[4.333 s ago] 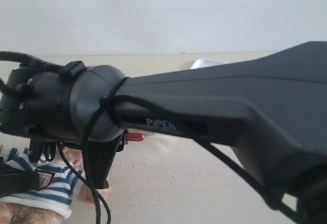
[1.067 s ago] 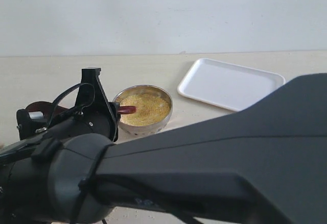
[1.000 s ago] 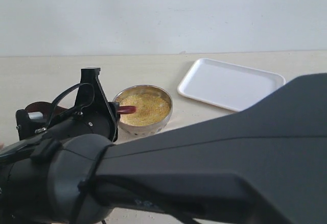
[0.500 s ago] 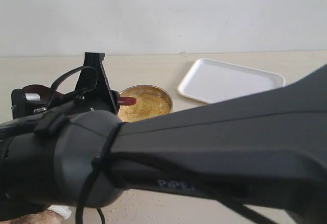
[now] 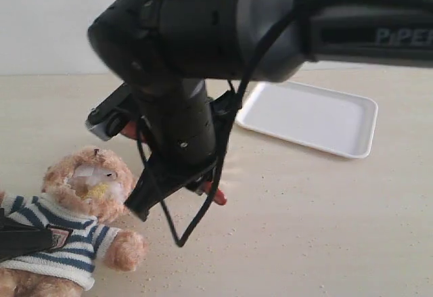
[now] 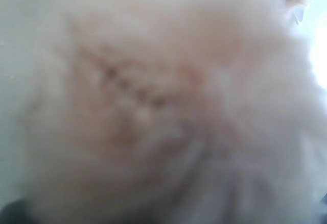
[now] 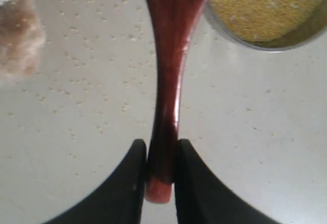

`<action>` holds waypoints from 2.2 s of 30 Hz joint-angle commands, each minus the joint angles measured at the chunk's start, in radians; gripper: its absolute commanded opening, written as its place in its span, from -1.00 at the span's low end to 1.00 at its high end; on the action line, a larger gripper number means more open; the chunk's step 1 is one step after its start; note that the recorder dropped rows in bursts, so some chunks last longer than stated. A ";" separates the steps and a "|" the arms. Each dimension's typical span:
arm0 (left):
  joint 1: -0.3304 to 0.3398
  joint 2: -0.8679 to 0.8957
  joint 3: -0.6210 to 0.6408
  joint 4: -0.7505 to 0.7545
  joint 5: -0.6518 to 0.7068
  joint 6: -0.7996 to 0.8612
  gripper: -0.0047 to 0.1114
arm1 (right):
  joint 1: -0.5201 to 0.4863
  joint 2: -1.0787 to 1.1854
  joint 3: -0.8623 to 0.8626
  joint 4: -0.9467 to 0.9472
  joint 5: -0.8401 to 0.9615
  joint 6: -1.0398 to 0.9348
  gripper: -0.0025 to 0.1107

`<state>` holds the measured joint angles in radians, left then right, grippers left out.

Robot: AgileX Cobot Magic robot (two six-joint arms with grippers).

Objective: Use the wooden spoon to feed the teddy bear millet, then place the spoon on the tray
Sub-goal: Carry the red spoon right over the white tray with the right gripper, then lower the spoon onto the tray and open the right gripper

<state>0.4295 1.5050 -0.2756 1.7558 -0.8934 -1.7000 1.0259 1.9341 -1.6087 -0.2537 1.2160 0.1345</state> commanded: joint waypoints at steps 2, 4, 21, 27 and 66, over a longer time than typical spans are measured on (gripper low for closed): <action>0.003 -0.009 0.002 -0.011 -0.021 0.004 -0.81 | -0.099 -0.075 0.085 -0.075 0.005 -0.046 -0.96; 0.003 -0.009 0.002 -0.011 -0.021 0.004 -0.81 | -0.152 -0.086 0.122 -0.099 0.005 -0.049 -0.96; 0.003 -0.009 0.002 -0.011 -0.021 0.004 -0.81 | -0.555 -0.086 0.131 0.063 -0.093 -0.151 -0.96; 0.003 -0.009 0.002 -0.011 -0.021 0.004 -0.81 | -0.628 -0.018 0.041 0.115 -0.145 -0.194 -0.96; 0.003 -0.009 0.002 -0.011 -0.021 0.004 -0.81 | -0.778 0.581 -0.598 0.115 0.005 -0.283 -0.96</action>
<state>0.4295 1.5050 -0.2756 1.7558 -0.8934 -1.7000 0.2530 2.5086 -2.1999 -0.1236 1.2202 -0.1452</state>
